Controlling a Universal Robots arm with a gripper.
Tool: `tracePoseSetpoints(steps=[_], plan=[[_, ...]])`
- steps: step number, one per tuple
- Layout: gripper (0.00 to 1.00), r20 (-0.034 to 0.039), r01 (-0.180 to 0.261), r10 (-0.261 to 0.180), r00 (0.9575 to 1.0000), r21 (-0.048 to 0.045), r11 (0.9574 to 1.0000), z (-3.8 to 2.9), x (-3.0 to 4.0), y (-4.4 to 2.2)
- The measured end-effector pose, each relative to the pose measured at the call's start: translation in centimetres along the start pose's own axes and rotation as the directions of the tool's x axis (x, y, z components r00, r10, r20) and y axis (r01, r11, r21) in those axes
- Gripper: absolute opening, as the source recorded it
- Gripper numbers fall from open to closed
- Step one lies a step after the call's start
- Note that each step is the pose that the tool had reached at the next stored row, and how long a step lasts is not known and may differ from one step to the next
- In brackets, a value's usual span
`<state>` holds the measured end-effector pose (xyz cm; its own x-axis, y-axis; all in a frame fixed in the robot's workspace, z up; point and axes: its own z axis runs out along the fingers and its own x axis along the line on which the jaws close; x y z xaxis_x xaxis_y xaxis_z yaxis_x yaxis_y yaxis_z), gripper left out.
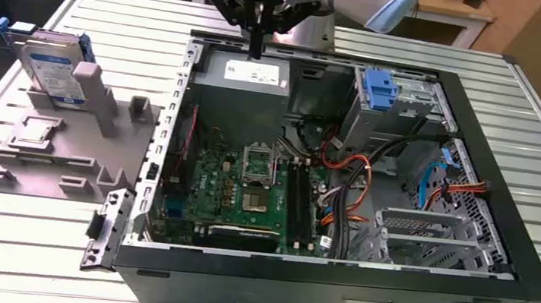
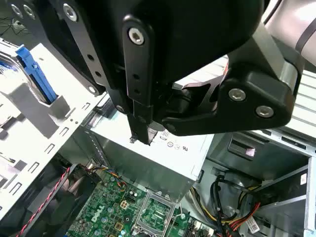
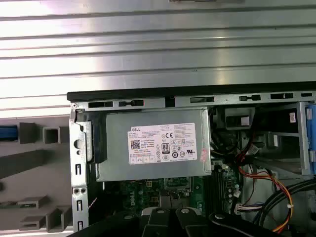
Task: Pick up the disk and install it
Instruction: 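Reach for the disk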
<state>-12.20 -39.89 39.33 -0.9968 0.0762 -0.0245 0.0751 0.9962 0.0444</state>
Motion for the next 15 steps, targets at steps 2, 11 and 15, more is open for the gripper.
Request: tracePoseSetpoints(steps=[2, 11, 15], plan=[[0.1, 0.0, 0.0, 0.0, 1.0, 0.0, 1.0, 0.0, 0.0, 0.0], [0.1, 0.0, 0.0, 0.0, 1.0, 0.0, 1.0, -0.02, 0.55, -0.04], [0.1, 0.0, 0.0, 0.0, 1.0, 0.0, 1.0, -0.02, 0.93, -0.07]])
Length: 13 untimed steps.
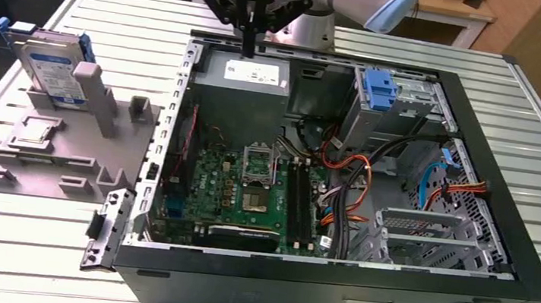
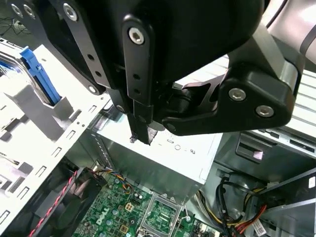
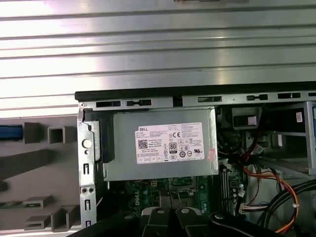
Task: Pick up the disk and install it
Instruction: 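Reach for the disk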
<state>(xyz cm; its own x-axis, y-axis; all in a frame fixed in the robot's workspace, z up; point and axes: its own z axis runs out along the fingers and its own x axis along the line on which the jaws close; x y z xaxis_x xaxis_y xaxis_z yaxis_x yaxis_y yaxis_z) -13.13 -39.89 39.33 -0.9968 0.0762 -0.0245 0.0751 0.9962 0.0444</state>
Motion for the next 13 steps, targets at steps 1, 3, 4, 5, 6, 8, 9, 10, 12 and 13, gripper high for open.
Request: tracePoseSetpoints(steps=[1, 3, 4, 5, 6, 8, 9, 10, 12, 13], plan=[[0.1, 0.0, 0.0, 0.0, 1.0, 0.0, 1.0, -0.01, 0.18, -0.01], [0.1, 0.0, 0.0, 0.0, 1.0, 0.0, 1.0, -0.02, 0.6, -0.03], [0.1, 0.0, 0.0, 0.0, 1.0, 0.0, 1.0, -0.02, 0.76, 0.02], [0.1, 0.0, 0.0, 0.0, 1.0, 0.0001, 1.0, -0.01, 1.0, 0.14], [0.1, -0.0001, 0.0, 0.0, 1.0, 0.0001, 1.0, -0.01, 1.27, 0.24], [0.1, 0.0, 0.0, 0.0, 1.0, 0.0, 1.0, -0.02, 1.81, 0.38], [0.1, -0.0001, 0.0, 0.0, 1.0, 0.0001, 1.0, -0.03, 2.12, 0.39], [0.1, -0.0001, 0.0, 0.0, 1.0, 0.0001, 1.0, -0.03, 2.47, 0.36], [0.1, 0.0, 0.0, 0.0, 1.0, 0.0001, 1.0, -0.04, 3.01, 0.32], [0.1, 0.0, 0.0, 0.0, 1.0, 0.0, 1.0, -0.04, 3.11, 0.32]])
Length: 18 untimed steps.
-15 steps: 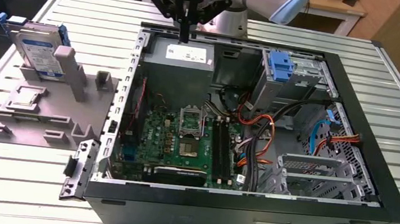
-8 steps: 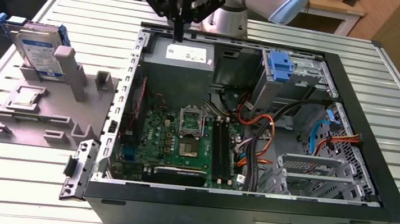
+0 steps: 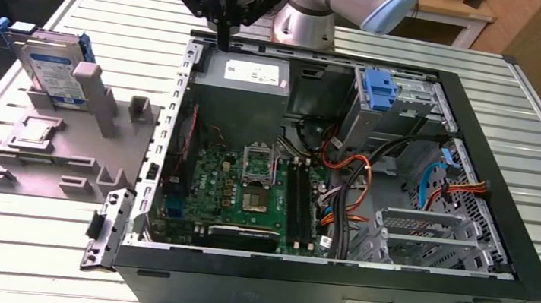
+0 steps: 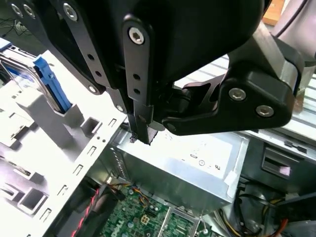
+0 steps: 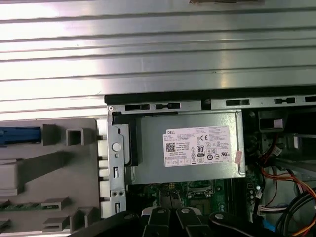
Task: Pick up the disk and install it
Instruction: 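Reach for the disk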
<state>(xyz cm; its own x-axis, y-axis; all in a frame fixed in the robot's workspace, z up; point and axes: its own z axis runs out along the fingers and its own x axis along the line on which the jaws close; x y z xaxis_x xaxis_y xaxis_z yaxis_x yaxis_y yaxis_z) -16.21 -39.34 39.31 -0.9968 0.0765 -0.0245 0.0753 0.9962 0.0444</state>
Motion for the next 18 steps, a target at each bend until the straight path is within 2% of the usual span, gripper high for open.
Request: tracePoseSetpoints(steps=[18], plan=[[0.1, 0.0, 0.0, 0.0, 1.0, 0.0, 1.0, -0.01, 0.33, -0.02]])
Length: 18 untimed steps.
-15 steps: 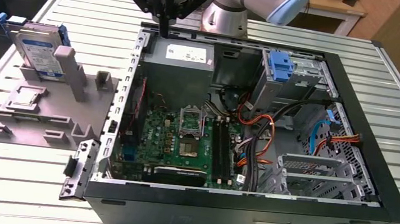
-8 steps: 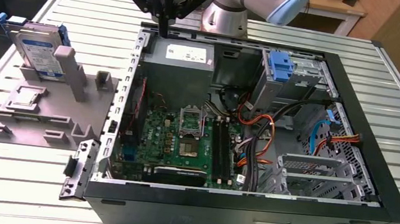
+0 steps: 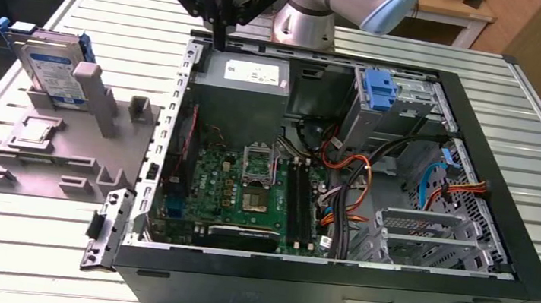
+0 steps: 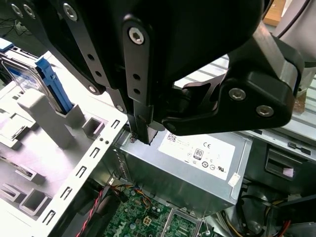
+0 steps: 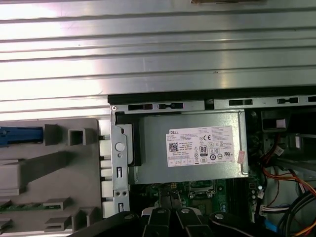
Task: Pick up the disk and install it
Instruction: 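Reach for the disk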
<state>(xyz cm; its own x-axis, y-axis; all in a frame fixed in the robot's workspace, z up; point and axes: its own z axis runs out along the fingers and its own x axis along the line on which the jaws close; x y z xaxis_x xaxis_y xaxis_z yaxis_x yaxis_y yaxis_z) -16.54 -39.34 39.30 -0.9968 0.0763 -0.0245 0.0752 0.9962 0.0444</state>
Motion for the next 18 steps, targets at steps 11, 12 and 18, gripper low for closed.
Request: tracePoseSetpoints(steps=[11, 12, 18], plan=[[0.1, -0.0005, 0.0, 0.0, 1.0, 0.0001, 1.0, 0.09, 0.37, -0.03], [0.1, -0.0005, 0.0, 0.0, 1.0, 0.0, 1.0, 0.1, 0.38, -0.03], [0.1, -0.0006, 0.0, 0.0, 1.0, 0.0, 1.0, 0.13, 0.49, -0.04]])
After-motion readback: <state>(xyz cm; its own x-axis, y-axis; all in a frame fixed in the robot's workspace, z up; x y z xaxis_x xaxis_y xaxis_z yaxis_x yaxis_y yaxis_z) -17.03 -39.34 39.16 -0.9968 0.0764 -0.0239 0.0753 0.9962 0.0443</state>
